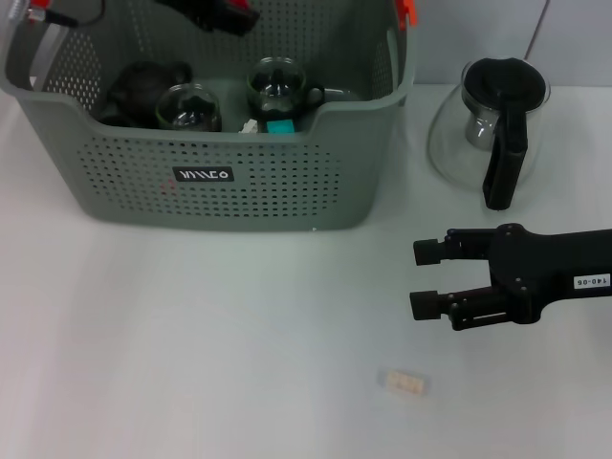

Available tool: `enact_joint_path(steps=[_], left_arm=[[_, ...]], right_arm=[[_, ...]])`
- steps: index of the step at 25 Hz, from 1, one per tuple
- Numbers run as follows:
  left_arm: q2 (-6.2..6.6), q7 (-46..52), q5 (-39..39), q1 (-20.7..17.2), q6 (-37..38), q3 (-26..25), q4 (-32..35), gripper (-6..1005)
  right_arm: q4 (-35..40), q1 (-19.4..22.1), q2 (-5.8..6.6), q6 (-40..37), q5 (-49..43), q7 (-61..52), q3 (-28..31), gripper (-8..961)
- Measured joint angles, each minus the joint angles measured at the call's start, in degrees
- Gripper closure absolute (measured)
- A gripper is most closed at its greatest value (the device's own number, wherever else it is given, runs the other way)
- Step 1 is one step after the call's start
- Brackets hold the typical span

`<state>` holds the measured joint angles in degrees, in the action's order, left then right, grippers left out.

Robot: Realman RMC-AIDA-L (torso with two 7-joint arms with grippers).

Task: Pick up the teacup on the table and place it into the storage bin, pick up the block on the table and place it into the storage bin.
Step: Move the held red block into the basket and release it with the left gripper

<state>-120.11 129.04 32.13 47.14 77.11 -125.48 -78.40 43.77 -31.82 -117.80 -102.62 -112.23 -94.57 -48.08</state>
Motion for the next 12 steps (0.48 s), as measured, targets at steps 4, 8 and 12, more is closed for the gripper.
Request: enact_joint_path(steps=[4,8,12], left_arm=[[1.15,-0.09,1.42,0.93,-6.56,-0.68,6.39,357],[0.81,-0.11,1.63,0.75,-10.32,-0.8,8.49,357],[0.72,0.49,1.68,0.6,-12.0,-0.93,9.81,356]], right_arm=[[0.0,-0.16,0.13,-0.04,-0.01,-0.02,0.0,57],[0.0,-0.34,0.32,-0.04,-0.02,-0.02,0.0,57],[0.0,-0.42,0.41,-0.07,-0.01,0.04,0.0,56]])
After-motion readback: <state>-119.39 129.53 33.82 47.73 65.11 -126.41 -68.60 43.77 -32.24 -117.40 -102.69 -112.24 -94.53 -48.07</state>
